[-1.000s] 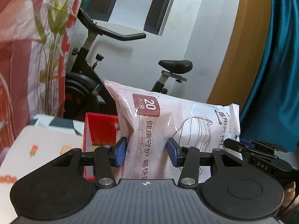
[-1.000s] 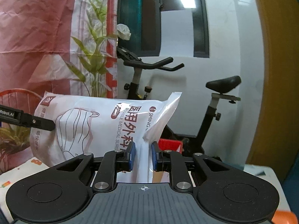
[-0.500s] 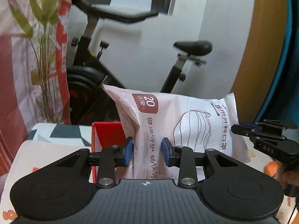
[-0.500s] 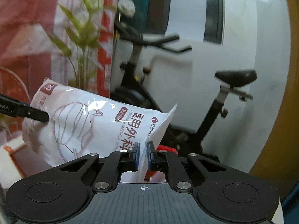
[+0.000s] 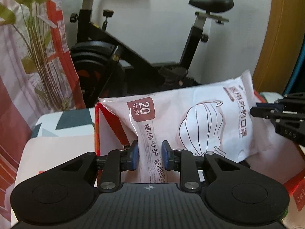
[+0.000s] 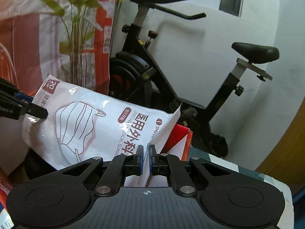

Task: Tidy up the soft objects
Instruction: 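Lower the bag into the red box and open both grippers, then move both tools down to the grey knit cloth beside the box, then close the left gripper on the grey knit cloth while the right gripper grasps its other end, then lift the grey knit cloth with both grippers over the red box, then open both grippers to drop the grey cloth into the box, then move both tools down to the blue-and-white packet beside the box, then close both grippers on the blue-and-white packet, then lift the blue-and-white packet with both grippers over the red box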

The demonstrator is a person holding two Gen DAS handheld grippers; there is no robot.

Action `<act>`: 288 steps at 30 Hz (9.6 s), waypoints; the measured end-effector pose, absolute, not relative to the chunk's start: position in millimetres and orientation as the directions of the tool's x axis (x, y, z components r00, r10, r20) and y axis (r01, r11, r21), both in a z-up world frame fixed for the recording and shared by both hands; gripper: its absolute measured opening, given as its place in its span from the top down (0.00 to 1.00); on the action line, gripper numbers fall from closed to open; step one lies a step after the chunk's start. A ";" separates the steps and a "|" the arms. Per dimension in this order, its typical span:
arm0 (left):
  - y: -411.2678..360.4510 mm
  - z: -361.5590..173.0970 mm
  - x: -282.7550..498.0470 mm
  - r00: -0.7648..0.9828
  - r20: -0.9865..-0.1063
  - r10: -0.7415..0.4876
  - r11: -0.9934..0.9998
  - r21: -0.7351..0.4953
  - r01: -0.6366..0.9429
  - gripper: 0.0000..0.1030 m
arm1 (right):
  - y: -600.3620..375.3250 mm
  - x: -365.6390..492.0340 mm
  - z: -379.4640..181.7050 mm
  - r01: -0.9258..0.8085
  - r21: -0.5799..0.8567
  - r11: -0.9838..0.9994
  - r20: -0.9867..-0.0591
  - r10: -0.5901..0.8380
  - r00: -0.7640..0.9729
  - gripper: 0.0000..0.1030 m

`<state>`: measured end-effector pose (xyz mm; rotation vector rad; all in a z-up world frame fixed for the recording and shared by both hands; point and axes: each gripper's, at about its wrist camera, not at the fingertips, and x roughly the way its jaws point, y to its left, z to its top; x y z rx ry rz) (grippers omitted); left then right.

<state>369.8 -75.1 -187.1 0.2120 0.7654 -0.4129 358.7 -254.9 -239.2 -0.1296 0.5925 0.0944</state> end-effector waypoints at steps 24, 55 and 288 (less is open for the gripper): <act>-72.3 -142.5 320.3 0.700 -0.616 -0.363 0.870 0.046 0.491 0.39 | -250.7 337.6 -214.3 -0.109 -0.071 0.991 -0.655 0.036 0.755 0.72; 22.6 -175.7 151.1 0.779 -0.517 -0.354 0.935 -0.186 0.301 0.34 | -253.6 110.8 -255.5 0.045 0.249 0.967 -0.516 0.093 0.851 0.50; -28.0 -269.9 148.7 0.683 -0.615 -0.394 0.902 -0.118 0.415 0.70 | -186.3 137.2 -343.9 -0.152 0.235 0.960 -0.513 0.255 0.820 0.58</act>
